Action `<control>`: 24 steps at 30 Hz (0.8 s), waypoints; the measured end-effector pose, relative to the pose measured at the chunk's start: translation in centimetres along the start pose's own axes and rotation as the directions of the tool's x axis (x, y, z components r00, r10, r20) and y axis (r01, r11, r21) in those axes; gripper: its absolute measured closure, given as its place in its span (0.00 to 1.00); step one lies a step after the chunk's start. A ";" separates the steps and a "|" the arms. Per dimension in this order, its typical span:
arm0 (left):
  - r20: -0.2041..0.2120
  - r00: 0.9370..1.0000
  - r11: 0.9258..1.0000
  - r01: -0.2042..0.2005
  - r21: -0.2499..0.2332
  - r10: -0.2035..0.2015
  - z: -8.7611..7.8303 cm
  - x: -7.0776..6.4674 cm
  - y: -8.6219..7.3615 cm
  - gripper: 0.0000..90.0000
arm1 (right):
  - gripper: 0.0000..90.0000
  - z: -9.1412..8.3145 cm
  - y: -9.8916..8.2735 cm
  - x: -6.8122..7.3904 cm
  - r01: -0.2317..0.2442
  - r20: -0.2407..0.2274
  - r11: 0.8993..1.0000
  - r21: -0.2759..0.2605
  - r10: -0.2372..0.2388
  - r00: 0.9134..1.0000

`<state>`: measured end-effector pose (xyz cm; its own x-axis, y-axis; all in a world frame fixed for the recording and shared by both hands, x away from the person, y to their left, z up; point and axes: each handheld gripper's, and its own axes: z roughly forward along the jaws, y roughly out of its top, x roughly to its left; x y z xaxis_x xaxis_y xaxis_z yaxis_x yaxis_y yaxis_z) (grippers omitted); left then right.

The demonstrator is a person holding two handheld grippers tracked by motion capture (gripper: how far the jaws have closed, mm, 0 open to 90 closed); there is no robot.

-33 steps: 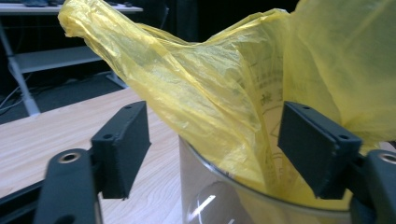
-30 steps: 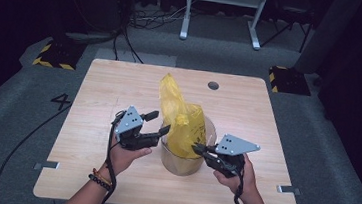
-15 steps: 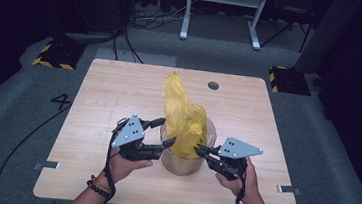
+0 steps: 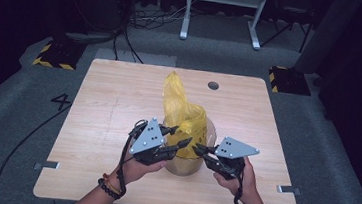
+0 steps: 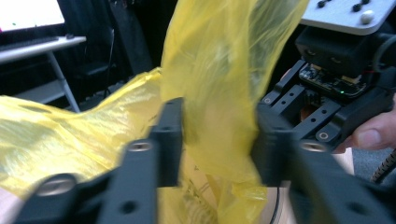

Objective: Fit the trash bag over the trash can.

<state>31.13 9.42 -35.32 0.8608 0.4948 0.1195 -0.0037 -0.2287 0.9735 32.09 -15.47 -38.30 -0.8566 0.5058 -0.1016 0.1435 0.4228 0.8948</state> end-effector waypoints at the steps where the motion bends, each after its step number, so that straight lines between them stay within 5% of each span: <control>1: -0.001 1.000 1.000 -0.008 0.003 0.008 0.0 -0.1 0.0 0.85 | 0.95 -0.1 0.0 0.0 -0.002 0.002 1.000 -0.001 0.002 1.000; 5: -0.001 1.000 1.000 -0.019 0.003 0.019 -0.6 -0.7 -0.5 0.91 | 0.91 -0.5 -0.2 -0.1 -0.006 0.012 1.000 -0.015 0.006 1.000; 12: 0.004 1.000 1.000 0.002 -0.009 -0.002 -1.7 -2.2 -2.0 0.92 | 0.70 -2.1 -0.2 0.3 -0.003 0.047 0.998 -0.067 0.006 0.999; 24: 0.029 0.999 0.999 -0.023 0.038 0.021 -1.6 -4.6 -4.6 0.92 | 0.52 -4.0 1.7 0.3 -0.069 0.090 0.987 -0.142 0.082 0.993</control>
<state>26.31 9.55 -40.00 0.8749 0.4652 0.1346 -0.0039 -0.2712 0.9625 30.12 -17.63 -35.02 -0.7941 0.6041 -0.0662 0.1302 0.2756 0.9524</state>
